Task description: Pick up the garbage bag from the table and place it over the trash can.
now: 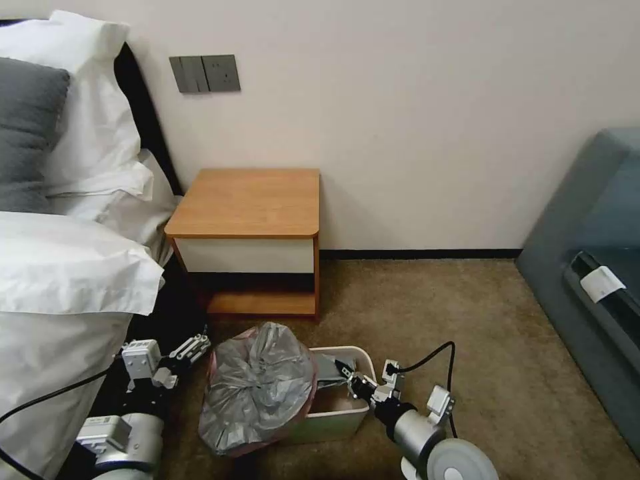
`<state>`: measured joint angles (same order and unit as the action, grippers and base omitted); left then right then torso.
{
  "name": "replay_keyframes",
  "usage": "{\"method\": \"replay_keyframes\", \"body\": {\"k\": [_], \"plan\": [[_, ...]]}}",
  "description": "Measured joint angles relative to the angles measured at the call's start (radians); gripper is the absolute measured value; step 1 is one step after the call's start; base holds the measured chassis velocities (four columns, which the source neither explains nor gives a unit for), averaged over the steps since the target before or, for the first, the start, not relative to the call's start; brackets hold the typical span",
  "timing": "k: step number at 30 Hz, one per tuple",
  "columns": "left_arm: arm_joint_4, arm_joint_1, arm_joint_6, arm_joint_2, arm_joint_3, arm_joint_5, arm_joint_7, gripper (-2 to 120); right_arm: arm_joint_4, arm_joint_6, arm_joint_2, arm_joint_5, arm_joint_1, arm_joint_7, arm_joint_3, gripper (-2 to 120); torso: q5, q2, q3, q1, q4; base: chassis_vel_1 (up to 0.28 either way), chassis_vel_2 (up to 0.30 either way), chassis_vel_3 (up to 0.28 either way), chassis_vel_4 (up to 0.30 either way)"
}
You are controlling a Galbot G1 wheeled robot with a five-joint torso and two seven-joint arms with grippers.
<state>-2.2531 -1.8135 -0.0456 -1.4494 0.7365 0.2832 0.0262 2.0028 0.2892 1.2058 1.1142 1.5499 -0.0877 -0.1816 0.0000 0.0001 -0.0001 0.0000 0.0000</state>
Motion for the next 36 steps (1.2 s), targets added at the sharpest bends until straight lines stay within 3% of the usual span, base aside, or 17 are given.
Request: {"method": "replay_keyframes", "body": {"k": [18,21,27,36], "plan": [[0.009,0.006,-0.001,0.009,0.000,0.003,0.001,100,0.015,0.004,0.012,-0.001,0.012,-0.001,-0.004,0,0.0000,0.000,0.000,0.000,0.0001,0.000,0.000,0.000,0.000],[0.013,0.008,0.000,0.009,-0.002,0.003,0.001,100,0.019,0.006,0.011,0.003,0.011,-0.018,-0.005,15,0.0000,0.000,0.000,0.000,0.0001,0.000,0.000,0.000,0.000],[0.015,0.011,0.000,0.008,-0.003,0.003,0.002,100,0.036,0.013,0.010,0.021,0.009,-0.043,-0.009,32,0.0000,0.000,0.000,0.000,0.0001,0.000,0.000,0.000,0.000],[0.018,0.012,-0.001,0.008,-0.001,0.004,0.002,100,0.073,0.017,-0.014,0.027,0.025,-0.067,-0.026,68,0.0001,0.000,0.000,0.000,0.0000,0.000,0.000,0.000,0.000]]}}
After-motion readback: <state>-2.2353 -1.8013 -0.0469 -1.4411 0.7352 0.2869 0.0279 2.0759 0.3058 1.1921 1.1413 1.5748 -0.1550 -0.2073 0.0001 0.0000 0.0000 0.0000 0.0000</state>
